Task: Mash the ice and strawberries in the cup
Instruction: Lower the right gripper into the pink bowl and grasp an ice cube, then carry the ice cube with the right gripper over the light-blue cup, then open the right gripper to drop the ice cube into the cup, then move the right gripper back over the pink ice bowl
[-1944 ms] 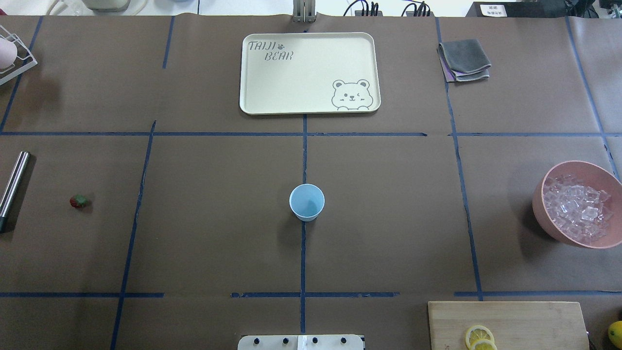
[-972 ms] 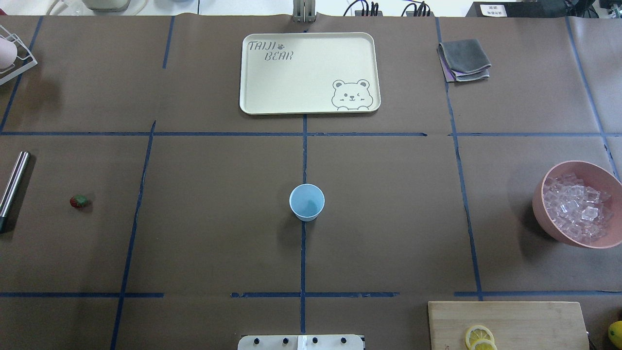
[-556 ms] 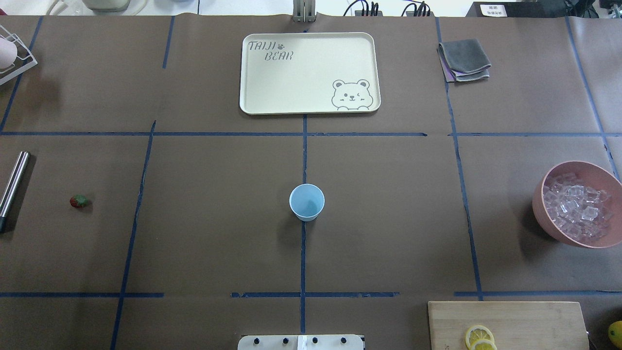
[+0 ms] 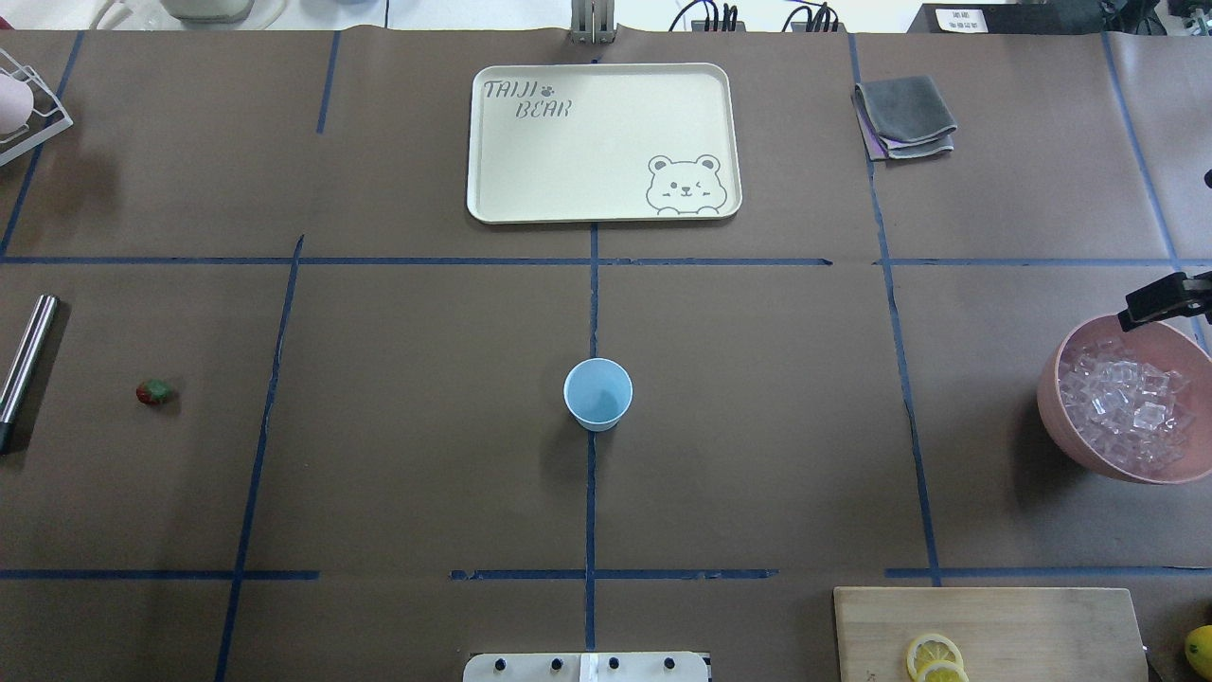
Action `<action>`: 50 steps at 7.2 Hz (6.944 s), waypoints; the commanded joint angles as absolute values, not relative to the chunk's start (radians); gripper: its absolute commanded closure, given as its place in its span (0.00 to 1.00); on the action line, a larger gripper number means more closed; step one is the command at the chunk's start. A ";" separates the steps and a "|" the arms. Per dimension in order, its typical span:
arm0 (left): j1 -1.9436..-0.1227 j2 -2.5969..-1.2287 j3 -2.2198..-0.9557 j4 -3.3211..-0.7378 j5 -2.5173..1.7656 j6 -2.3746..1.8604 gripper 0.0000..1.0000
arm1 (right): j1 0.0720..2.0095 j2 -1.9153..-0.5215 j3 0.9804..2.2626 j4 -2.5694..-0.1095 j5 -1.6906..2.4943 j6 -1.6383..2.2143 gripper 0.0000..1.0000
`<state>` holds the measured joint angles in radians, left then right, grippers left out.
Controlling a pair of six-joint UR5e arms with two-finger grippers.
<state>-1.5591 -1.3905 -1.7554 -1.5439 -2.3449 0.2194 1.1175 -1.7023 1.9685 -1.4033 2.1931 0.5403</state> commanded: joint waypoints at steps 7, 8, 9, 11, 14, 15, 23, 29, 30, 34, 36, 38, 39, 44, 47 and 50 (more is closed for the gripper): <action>-1.559 -1.391 -1.755 -1.545 -2.344 0.219 0.00 | 1.006 -1.717 1.881 -1.321 2.120 0.543 0.20; -1.559 -1.391 -1.755 -1.545 -2.344 0.219 0.00 | 1.003 -1.723 1.881 -1.321 2.120 0.543 0.24; -1.559 -1.391 -1.756 -1.545 -2.345 0.219 0.00 | 1.003 -1.723 1.879 -1.322 2.123 0.540 0.25; -1.559 -1.391 -1.756 -1.545 -2.345 0.219 0.00 | 0.999 -1.736 1.879 -1.322 2.123 0.540 0.33; -1.559 -1.391 -1.756 -1.546 -2.345 0.219 0.00 | 0.999 -1.736 1.881 -1.325 2.135 0.540 0.78; -1.559 -1.391 -1.756 -1.546 -2.345 0.219 0.00 | 1.000 -1.735 1.887 -1.327 2.144 0.541 0.92; -1.559 -1.391 -1.759 -1.554 -2.350 0.219 0.00 | 0.973 -1.495 2.042 -1.341 2.160 0.662 1.00; -1.557 -1.391 -1.764 -1.554 -2.350 0.221 0.00 | 0.498 -0.867 1.883 -1.755 1.788 1.199 0.98; -1.557 -1.391 -1.758 -1.555 -2.350 0.221 0.00 | 0.458 -0.801 1.809 -1.755 1.746 1.253 0.98; -1.555 -1.393 -1.759 -1.557 -2.352 0.221 0.00 | 0.431 -0.744 1.694 -1.750 1.729 1.275 0.90; -1.555 -1.393 -1.759 -1.557 -2.352 0.221 0.00 | 0.420 -0.753 1.700 -1.749 1.727 1.276 0.01; -1.554 -1.394 -1.759 -1.557 -2.352 0.221 0.00 | 0.420 -0.752 1.695 -1.746 1.727 1.278 0.00; -1.552 -1.393 -1.759 -1.557 -2.352 0.222 0.00 | 0.420 -0.752 1.697 -1.747 1.727 1.278 0.00; -1.546 -1.393 -1.759 -1.557 -2.352 0.222 0.00 | 0.613 -1.050 1.973 -1.752 1.834 1.043 0.00; -1.542 -1.393 -1.758 -1.557 -2.353 0.221 0.00 | 0.820 -1.357 2.156 -1.730 2.041 0.692 0.00; -1.540 -1.393 -1.761 -1.557 -2.353 0.222 0.00 | 1.014 -1.676 2.131 -1.464 2.181 0.367 0.01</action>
